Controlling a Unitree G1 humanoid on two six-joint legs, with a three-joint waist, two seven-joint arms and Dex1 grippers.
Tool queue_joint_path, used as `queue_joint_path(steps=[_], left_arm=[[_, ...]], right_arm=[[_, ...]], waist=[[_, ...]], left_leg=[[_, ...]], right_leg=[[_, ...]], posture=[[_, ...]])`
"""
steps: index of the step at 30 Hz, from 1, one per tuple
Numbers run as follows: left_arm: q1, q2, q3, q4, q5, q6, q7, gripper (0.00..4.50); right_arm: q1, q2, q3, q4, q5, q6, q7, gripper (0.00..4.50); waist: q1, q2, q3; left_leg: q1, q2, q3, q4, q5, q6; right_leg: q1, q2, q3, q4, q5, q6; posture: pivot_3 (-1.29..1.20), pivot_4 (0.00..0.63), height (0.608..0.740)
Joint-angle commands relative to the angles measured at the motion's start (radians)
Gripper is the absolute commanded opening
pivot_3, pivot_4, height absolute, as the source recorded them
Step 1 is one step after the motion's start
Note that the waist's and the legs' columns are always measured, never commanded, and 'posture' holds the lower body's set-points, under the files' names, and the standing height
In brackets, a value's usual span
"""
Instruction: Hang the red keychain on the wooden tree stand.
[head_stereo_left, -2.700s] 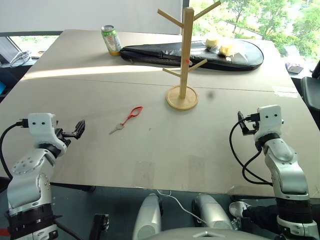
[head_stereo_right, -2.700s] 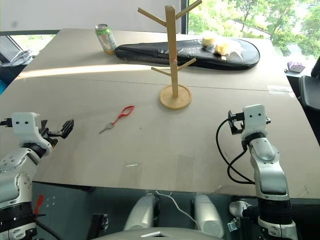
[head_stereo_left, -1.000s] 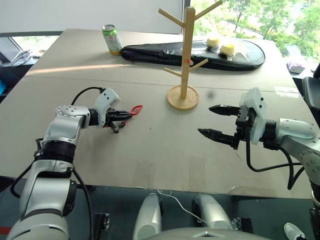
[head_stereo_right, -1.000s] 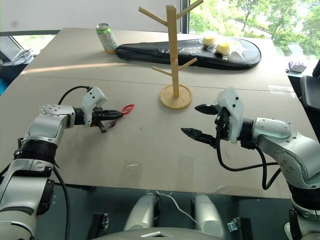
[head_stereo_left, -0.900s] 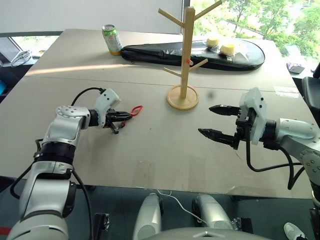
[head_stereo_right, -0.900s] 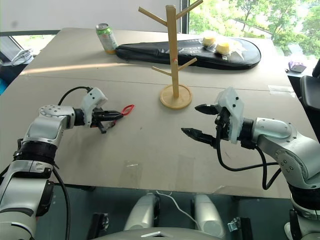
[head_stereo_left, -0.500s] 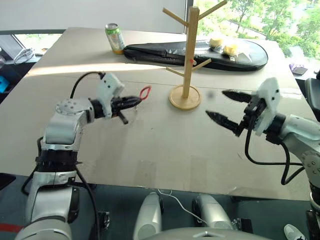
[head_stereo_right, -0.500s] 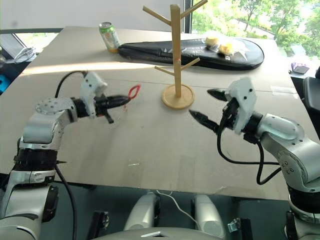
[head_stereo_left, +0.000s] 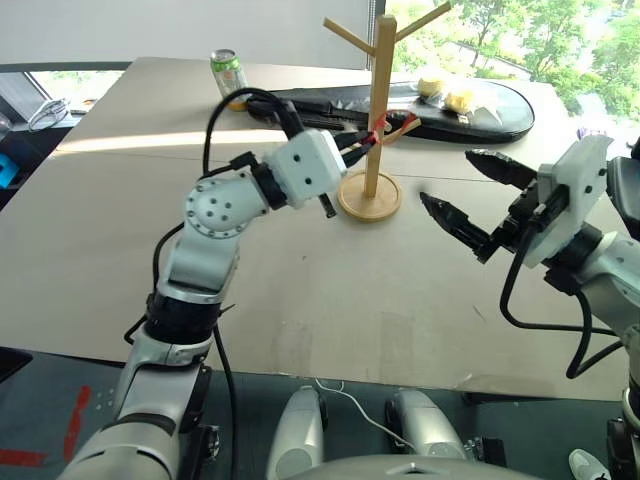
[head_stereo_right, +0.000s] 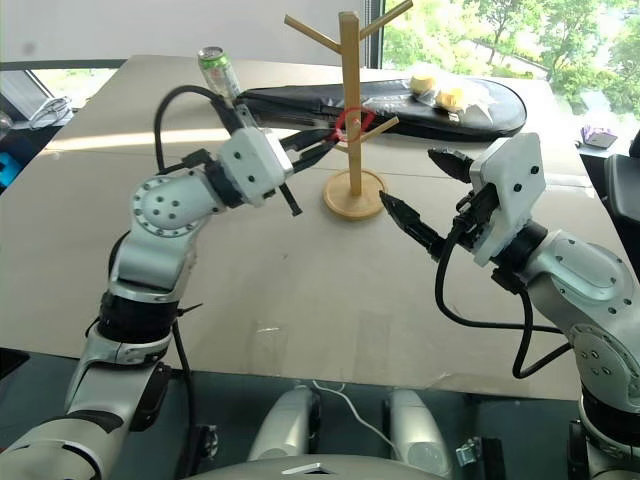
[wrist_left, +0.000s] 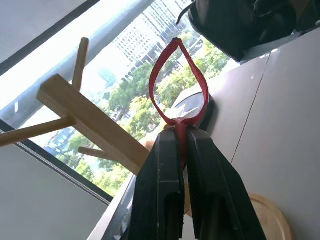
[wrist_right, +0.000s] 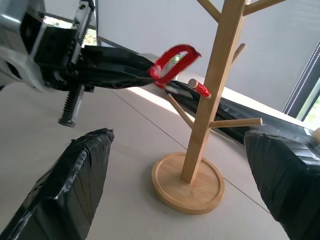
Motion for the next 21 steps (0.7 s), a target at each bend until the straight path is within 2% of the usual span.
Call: queue_joint_path(steps=[1, 10, 19, 20, 21], left_arm=[[-0.041, -0.007, -0.001, 0.062, 0.047, -0.086, 0.044, 0.02], [-0.075, -0.031, -0.008, 0.156, 0.099, -0.149, 0.101, 0.02], [-0.081, -0.023, -0.026, 0.202, 0.184, -0.127, 0.115, 0.02], [-0.076, -0.026, -0.020, 0.196, 0.181, -0.124, 0.118, 0.35], [-0.069, -0.029, -0.011, 0.186, 0.167, -0.109, 0.112, 0.35]], right_arm=[[-0.007, -0.023, -0.048, -0.062, 0.068, 0.017, -0.050, 4.50], [0.024, -0.071, -0.079, -0.083, 0.154, 0.016, -0.134, 4.50], [0.020, -0.105, -0.076, -0.059, 0.191, -0.001, -0.162, 4.50], [0.020, -0.106, -0.073, -0.056, 0.192, -0.004, -0.161, 4.50], [0.020, -0.109, -0.069, -0.052, 0.191, -0.006, -0.158, 4.50]], waist=[[-0.001, 0.000, 0.000], [0.001, 0.000, 0.000], [0.000, 0.000, 0.000], [0.000, 0.000, 0.000], [0.000, 0.000, 0.000]], left_leg=[[0.000, 0.000, 0.000, 0.000, 0.000, 0.000], [0.000, 0.000, 0.000, 0.001, 0.000, 0.000], [0.000, 0.000, 0.000, 0.001, 0.000, 0.000], [0.000, 0.000, 0.000, 0.001, 0.000, 0.000], [0.000, 0.000, 0.000, 0.001, 0.000, 0.000]], right_leg=[[0.000, 0.000, 0.000, 0.000, 0.000, 0.000], [0.000, 0.000, 0.000, 0.000, 0.000, 0.000], [0.000, 0.000, 0.000, 0.000, 0.000, 0.000], [0.000, 0.000, 0.000, 0.000, 0.000, 0.000], [0.000, 0.000, 0.000, 0.000, 0.000, 0.000]], posture=[[0.00, 0.150, 0.740], [0.00, 0.150, 0.740], [0.00, 0.150, 0.740], [0.00, 0.150, 0.740], [0.00, 0.150, 0.740]])
